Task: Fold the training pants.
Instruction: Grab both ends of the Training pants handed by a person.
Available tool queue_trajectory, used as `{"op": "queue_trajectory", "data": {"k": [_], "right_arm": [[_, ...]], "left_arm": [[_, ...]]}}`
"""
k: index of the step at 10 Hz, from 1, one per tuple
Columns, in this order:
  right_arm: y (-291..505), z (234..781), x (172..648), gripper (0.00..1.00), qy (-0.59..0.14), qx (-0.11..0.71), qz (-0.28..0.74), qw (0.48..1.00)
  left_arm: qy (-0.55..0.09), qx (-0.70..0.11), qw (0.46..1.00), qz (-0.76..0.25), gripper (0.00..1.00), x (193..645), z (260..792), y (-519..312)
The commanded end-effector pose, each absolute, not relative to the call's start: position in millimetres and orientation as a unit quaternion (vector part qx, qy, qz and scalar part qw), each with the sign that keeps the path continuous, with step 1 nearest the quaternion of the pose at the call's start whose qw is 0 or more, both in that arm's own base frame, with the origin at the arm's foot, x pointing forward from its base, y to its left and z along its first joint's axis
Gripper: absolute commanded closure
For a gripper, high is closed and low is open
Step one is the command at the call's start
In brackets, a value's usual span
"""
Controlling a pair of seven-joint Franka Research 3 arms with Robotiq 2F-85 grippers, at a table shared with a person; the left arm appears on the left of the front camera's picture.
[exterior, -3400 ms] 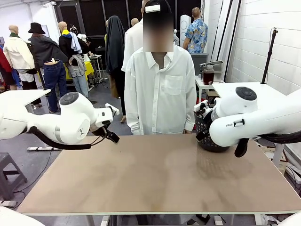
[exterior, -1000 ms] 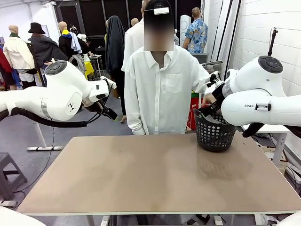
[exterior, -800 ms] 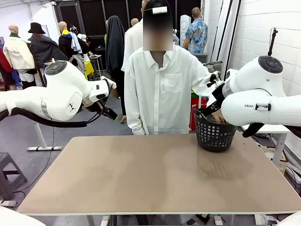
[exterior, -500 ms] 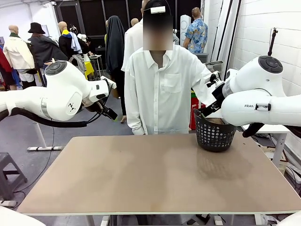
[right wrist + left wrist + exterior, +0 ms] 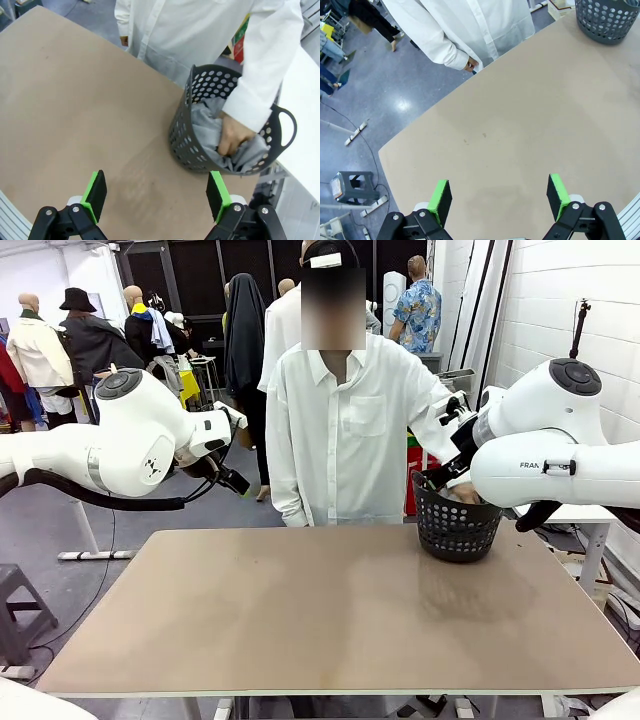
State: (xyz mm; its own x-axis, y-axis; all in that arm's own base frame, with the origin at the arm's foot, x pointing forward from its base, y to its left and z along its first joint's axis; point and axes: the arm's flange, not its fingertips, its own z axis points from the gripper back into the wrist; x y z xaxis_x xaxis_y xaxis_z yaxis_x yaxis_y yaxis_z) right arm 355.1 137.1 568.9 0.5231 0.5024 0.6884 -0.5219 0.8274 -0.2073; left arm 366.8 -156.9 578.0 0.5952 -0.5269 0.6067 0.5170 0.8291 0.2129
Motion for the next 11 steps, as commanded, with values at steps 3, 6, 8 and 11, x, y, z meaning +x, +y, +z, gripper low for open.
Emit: {"op": "queue_trajectory", "data": {"k": [3, 6, 8, 11], "right_arm": [[137.0, 567.0, 356.5, 0.0, -0.388, 0.012, 0.293, 0.873], [137.0, 567.0, 356.5, 0.0, -0.388, 0.012, 0.293, 0.873], [137.0, 567.0, 356.5, 0.0, -0.388, 0.012, 0.293, 0.873], [137.0, 567.0, 356.5, 0.0, -0.388, 0.012, 0.293, 0.873]], "left_arm": [[-0.342, 0.004, 0.892, -0.296, 0.0, 367.7, 578.4, -155.8], [-0.342, 0.004, 0.892, -0.296, 0.0, 367.7, 578.4, -155.8], [-0.342, 0.004, 0.892, -0.296, 0.0, 367.7, 578.4, -155.8], [-0.342, 0.004, 0.892, -0.296, 0.0, 367.7, 578.4, -155.8]]}}
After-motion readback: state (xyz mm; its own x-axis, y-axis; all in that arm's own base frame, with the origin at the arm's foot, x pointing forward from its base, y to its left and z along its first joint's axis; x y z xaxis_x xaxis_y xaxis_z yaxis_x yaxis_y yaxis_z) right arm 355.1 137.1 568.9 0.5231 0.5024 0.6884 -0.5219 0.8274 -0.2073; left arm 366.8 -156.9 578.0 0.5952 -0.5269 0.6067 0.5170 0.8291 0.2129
